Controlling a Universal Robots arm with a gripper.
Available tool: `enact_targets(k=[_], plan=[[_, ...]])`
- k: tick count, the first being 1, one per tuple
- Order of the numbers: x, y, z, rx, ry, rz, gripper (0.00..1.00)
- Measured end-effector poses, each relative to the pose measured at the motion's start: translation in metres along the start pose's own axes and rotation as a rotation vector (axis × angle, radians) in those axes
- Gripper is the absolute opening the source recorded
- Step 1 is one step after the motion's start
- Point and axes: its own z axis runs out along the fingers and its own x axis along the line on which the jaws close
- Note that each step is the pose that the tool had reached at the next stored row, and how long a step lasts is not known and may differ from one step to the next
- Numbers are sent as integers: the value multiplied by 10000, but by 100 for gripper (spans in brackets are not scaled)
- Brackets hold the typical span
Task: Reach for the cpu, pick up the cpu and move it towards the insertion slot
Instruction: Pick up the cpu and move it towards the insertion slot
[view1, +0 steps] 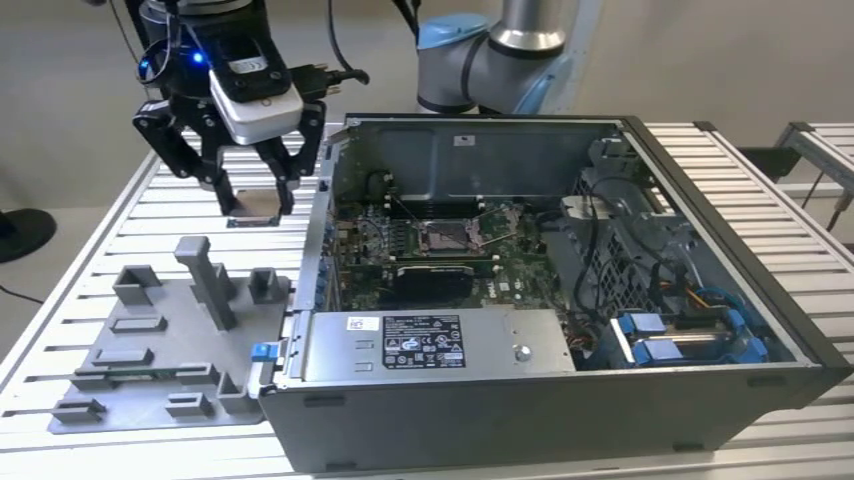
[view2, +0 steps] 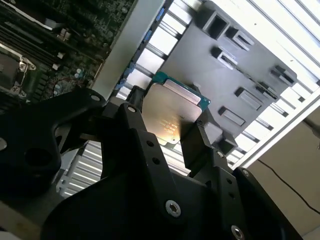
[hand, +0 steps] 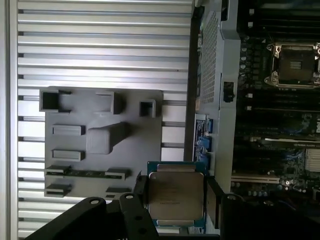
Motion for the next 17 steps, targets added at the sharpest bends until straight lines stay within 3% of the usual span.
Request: enact_targets(k=[11,17], plan=[[-311,-5,-5,0,4,-13,0],[-448,-7,-7,1,5,-22,0]])
